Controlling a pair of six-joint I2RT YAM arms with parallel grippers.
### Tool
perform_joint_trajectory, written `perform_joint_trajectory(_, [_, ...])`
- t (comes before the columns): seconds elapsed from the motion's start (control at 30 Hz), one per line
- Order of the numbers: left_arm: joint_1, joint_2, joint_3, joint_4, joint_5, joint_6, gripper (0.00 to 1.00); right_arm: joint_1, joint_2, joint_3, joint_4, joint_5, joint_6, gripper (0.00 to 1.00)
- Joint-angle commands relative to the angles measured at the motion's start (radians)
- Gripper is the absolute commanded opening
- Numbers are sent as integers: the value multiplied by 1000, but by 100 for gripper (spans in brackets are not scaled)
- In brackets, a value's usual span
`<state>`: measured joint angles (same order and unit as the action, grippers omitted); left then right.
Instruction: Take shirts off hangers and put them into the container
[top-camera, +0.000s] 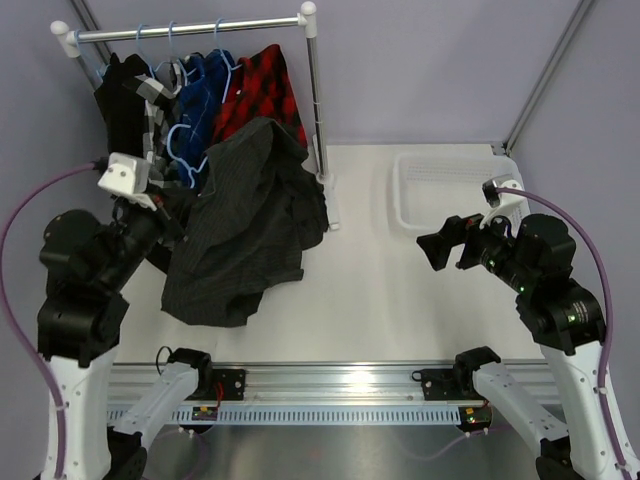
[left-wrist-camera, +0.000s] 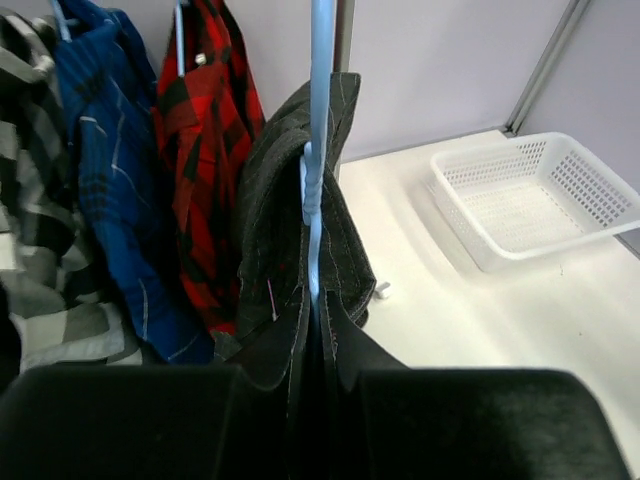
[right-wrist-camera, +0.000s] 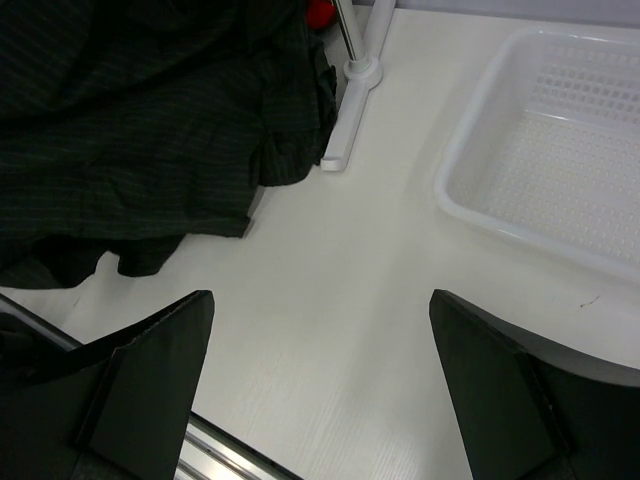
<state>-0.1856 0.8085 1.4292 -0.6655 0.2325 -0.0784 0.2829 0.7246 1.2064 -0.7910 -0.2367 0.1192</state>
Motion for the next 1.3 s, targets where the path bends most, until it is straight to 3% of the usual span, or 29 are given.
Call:
perform_joint_trajectory(0.0, [-2,-61,95,-78,-42,23,0,10,-7,41,16,-42,-1,99])
perform_joint_trajectory(0.17, [-2,-88,226,-108,-4,34,0,10,-2,59,38,-65,16,99])
perform_joint_trajectory(0.33, [-2,-19,329,-106,197,32,0,10,15,107,45,-67,16,99])
perform_joint_trajectory(0.57, [-11,155,301,-94,419,-40,0,10,113,189,56,-79,45,99])
perform_joint_trajectory(0.83, [-234,262,137,141,286,-75,0,24,271,269,116,-70,86,99])
perform_joint_trajectory(0.93, [-322,300,85,214,199,-51,0,76,349,324,124,-21,111,98])
perform_joint_trajectory(1.07, [-365,339,22,299,220,-35,0,159,436,399,165,-1,100,91])
perform_joint_trajectory(1.27, [-440,363,-29,348,177,-32,0,326,501,437,257,74,36,90])
